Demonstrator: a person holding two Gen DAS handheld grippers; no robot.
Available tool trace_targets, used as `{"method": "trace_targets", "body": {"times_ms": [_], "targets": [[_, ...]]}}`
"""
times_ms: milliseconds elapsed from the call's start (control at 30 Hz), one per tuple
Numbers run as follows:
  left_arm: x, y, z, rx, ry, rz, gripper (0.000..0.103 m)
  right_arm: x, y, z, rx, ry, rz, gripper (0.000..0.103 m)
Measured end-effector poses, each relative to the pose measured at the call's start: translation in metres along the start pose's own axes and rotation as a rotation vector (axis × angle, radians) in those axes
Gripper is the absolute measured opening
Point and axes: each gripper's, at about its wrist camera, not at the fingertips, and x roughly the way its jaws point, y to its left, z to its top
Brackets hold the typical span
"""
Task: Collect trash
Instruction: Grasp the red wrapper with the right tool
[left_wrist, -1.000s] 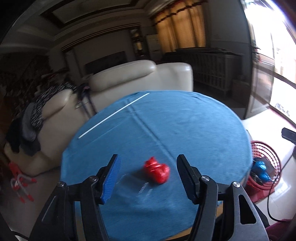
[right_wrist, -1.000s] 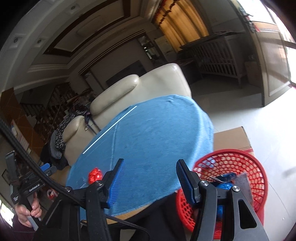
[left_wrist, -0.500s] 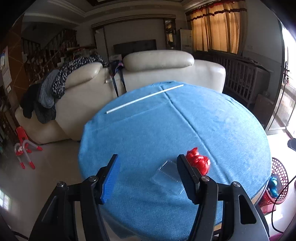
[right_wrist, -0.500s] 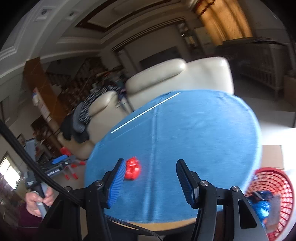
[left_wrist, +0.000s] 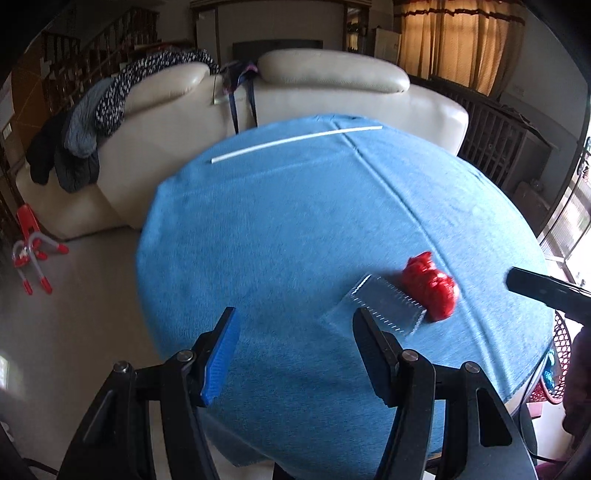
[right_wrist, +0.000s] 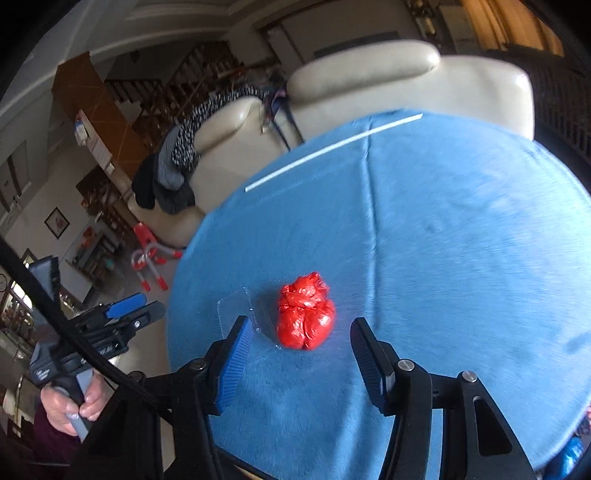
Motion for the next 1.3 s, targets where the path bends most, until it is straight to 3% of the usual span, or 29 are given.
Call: {"method": "trace_targets", "body": {"times_ms": [333, 500, 800, 1067, 1300], "targets": [[0.019, 0.016, 0.002, -0.044, 0.050, -0.050, 0.064, 0.099, 0.004, 0.020, -0.020, 0.138, -0.018, 0.045], [0.024, 0.008, 0.004, -0.035, 0.063, -0.086, 0.064, 0.110, 0.004, 0.018, -0.032, 0.141, 0.017, 0.041], [0.040, -0.029, 0.016, -0.003, 0.110, -0.154, 0.064, 0.063, -0.026, 0.006, 0.056, 0.049, 0.018, 0.038], [0.061, -0.057, 0.025, -0.038, 0.189, -0.202, 0.064, 0.011, -0.048, -0.006, 0.009, -0.045, -0.174, 0.038], [0.077, -0.066, 0.028, -0.087, 0.236, -0.178, 0.065, 0.001, -0.072, -0.022, 0.056, -0.024, -0.238, 0.038]]}}
